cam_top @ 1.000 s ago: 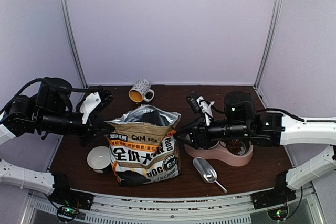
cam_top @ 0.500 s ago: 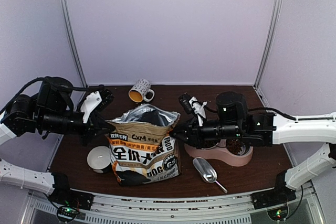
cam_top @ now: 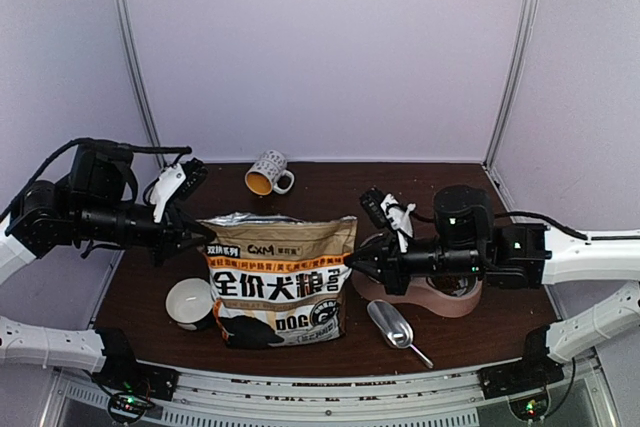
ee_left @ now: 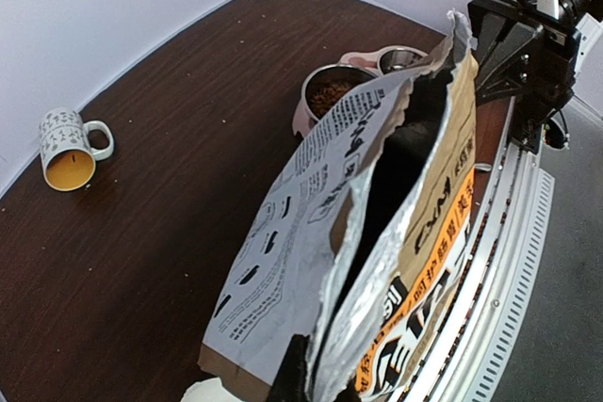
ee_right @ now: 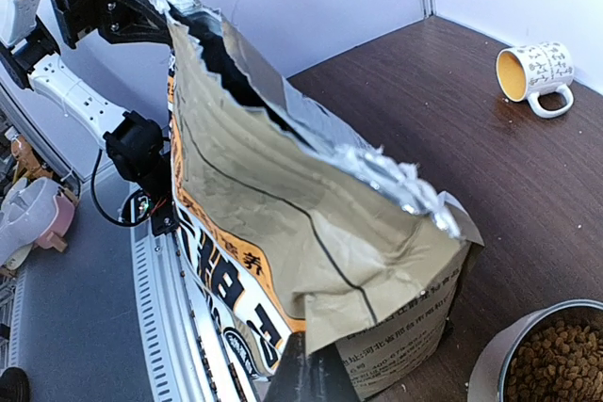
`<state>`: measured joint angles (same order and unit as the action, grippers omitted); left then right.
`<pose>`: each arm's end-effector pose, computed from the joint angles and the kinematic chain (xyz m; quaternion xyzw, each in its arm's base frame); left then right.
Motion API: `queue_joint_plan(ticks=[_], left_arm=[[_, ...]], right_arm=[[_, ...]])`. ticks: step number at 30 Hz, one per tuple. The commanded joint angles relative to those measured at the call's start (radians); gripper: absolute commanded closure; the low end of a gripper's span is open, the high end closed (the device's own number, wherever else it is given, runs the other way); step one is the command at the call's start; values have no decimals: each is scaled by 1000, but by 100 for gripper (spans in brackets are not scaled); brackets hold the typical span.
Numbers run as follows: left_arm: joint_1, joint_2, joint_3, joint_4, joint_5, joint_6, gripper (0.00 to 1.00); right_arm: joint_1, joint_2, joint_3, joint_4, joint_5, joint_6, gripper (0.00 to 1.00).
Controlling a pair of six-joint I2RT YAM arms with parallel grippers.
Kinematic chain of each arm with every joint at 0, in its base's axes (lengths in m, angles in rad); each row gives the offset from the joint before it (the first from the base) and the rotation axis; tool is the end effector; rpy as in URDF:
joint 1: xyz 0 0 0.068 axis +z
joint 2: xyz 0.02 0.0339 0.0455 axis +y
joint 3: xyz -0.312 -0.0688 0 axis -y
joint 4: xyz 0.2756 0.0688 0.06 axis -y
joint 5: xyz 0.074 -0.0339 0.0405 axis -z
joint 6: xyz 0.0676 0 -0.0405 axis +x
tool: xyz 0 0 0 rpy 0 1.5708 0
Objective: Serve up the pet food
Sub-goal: Close the seal on the pet food bag with both arms.
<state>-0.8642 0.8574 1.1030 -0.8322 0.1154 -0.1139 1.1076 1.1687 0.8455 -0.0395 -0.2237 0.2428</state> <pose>0.1149 -0.1466 0.3965 0.3477 0.8087 -0.2665 0.3925 0.1247 0.2832 0.3203 -0.4003 0.7161 0.4245 0.3832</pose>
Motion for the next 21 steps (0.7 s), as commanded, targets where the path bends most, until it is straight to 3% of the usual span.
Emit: queue_joint_plan(ticks=[1, 5, 8, 9, 11, 15, 21], left_arm=[[37, -14, 44, 208, -1, 8, 100], [38, -7, 47, 194, 37, 15, 100], [39, -9, 46, 190, 63, 12, 100], [38, -10, 44, 191, 70, 8, 100], [38, -11, 39, 199, 81, 0, 100], [39, -6, 33, 210, 90, -12, 100], [39, 9, 40, 212, 93, -18, 100]], right_arm=[[-5, -78, -34, -29, 7, 30, 100], [-12, -117, -53, 45, 10, 66, 99], [-53, -139, -46, 63, -33, 71, 50], [-76, -143, -45, 70, -51, 71, 38], [-119, -145, -37, 92, -131, 65, 25], [-186, -123, 26, 84, -258, -4, 20], [-244, -30, 104, 69, -416, -132, 21]])
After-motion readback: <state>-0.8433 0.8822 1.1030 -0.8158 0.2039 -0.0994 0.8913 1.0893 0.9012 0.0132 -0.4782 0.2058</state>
